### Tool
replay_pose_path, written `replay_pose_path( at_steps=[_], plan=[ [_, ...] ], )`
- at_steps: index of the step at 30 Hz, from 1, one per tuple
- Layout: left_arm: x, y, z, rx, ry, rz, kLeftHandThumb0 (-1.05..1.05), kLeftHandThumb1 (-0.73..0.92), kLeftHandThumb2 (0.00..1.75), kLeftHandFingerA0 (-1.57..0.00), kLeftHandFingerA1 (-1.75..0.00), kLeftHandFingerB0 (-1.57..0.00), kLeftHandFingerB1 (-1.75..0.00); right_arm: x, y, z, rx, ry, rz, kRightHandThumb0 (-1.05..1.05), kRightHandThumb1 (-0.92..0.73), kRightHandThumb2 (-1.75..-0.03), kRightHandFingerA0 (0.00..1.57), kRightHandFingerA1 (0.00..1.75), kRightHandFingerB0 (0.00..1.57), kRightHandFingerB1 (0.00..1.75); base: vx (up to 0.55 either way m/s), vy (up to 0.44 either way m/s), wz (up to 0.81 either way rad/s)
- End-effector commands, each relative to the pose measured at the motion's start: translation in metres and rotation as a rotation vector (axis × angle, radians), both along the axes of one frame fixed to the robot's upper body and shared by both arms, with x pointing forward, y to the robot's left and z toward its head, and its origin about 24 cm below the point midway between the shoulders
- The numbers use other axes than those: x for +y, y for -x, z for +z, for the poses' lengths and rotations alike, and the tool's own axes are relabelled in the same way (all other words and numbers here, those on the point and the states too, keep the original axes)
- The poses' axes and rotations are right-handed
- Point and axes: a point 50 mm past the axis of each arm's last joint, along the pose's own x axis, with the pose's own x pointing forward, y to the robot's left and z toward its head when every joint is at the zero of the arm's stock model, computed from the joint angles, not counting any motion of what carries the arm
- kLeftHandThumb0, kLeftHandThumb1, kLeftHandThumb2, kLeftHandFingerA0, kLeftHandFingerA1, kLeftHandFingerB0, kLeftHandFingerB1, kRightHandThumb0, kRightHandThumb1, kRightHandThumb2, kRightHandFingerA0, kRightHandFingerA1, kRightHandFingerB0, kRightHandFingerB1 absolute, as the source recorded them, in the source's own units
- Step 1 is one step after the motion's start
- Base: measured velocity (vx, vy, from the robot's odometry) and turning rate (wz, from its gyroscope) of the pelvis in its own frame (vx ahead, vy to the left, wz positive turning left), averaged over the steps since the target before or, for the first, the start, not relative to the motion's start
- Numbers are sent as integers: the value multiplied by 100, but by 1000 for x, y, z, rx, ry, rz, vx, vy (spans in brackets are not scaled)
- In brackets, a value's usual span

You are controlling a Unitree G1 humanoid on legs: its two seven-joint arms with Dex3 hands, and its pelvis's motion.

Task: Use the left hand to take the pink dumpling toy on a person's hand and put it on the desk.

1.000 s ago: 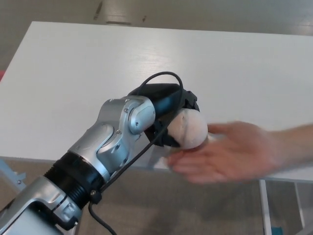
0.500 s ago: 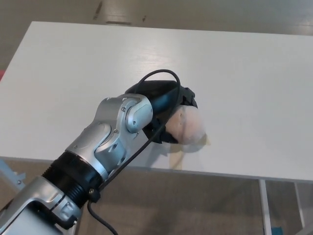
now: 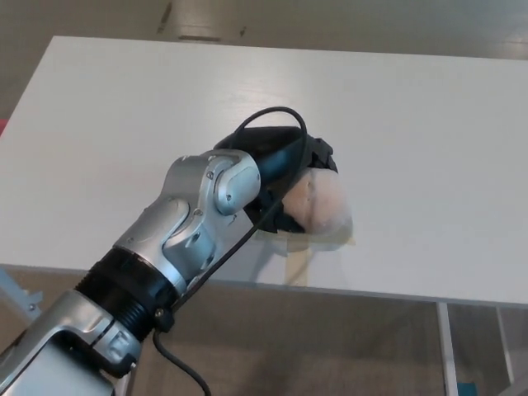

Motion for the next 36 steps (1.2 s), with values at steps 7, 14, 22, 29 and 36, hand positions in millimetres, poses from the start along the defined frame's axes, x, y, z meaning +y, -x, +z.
replay_pose_path(
  at_steps=[7, 14, 22, 29, 36],
  plan=[
    [30, -6, 84, -265, 172, -24, -26, 77, 65, -73, -143, -83, -55, -1, -1, 1, -5, -31, -16, -23, -69, -61, 58, 43, 56, 43, 0, 0, 0],
    [60, -5, 105, -324, 191, 7, -26, 78, 63, -82, -120, -82, -53, -1, 10, -4, 25, -30, -7, -22, -69, -61, 58, 43, 59, 44, 0, 0, 0],
    [101, -16, 101, -305, 145, 107, -27, 78, 63, -89, -97, -84, -56, -1, 21, -7, 48, -17, -11, -24, -68, -60, 59, 43, 60, 45, 0, 0, 0],
    [129, -16, 81, -262, 83, 171, -26, 77, 64, -74, -128, -85, -63, 0, 24, -8, 54, -20, -11, -23, -68, -60, 59, 43, 59, 44, 0, 0, 0],
    [162, -20, 44, -195, 14, 272, -30, 75, 66, -73, -137, -85, -59, 1, 24, -9, 51, -31, -23, -22, -68, -60, 59, 43, 60, 45, 0, 0, 0]
  ],
)
